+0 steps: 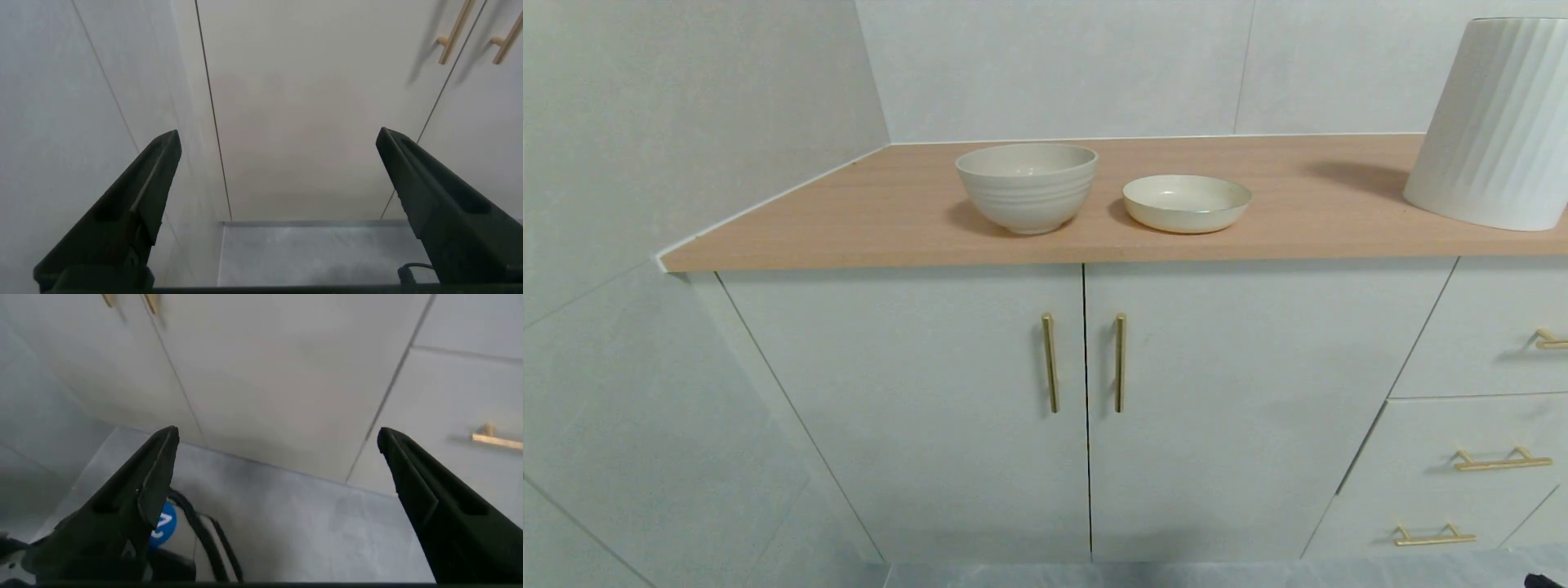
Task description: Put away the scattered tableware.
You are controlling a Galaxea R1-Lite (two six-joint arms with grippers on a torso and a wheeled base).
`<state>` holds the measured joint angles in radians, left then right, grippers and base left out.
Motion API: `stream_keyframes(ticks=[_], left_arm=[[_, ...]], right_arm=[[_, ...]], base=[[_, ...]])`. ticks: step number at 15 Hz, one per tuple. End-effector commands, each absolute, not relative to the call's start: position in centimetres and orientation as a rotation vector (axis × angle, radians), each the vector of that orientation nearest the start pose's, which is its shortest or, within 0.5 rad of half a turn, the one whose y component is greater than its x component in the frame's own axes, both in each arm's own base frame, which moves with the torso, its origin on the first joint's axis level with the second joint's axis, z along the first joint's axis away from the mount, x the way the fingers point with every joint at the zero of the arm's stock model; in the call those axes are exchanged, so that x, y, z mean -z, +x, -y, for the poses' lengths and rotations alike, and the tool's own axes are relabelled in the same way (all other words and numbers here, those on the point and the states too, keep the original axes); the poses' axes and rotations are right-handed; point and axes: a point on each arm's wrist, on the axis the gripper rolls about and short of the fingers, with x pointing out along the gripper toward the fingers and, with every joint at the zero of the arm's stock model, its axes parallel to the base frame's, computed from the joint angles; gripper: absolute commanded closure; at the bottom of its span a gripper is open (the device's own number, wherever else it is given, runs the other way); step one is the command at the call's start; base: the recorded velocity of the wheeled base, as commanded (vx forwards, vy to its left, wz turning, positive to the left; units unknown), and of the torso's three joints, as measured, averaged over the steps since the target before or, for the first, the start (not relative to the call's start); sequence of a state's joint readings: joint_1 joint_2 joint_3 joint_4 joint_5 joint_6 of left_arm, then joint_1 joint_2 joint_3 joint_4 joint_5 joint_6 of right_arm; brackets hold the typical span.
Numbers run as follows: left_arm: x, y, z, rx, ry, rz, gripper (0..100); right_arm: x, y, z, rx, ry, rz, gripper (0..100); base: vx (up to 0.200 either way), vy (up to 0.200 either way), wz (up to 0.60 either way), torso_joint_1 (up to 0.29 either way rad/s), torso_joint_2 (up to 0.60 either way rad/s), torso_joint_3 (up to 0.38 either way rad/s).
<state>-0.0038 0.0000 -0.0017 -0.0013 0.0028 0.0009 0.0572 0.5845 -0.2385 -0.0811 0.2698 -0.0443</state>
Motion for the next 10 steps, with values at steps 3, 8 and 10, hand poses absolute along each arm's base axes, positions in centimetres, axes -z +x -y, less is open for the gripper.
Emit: stream_keyframes(ticks=[3, 8, 10], left_arm=[[-7.6, -2.3, 0.0, 0.000, 0.000, 0.003, 0], [-7.6, -2.3, 0.0, 0.000, 0.000, 0.003, 0], [-7.6, -2.3, 0.0, 0.000, 0.000, 0.003, 0]], right_arm=[[-16.6, 7.8, -1.8, -0.434, -0.038, -0.331, 0], [-18.1, 13.2, -3.8, -0.515, -0.048, -0.450, 0], [-19.2, 15.7, -5.7, -0.587, -0.065, -0.456, 0]], base=[[0.000, 0.000, 0.00, 0.000, 0.00, 0.000], [0.000, 0.000, 0.00, 0.000, 0.00, 0.000], [0.000, 0.000, 0.00, 0.000, 0.00, 0.000]])
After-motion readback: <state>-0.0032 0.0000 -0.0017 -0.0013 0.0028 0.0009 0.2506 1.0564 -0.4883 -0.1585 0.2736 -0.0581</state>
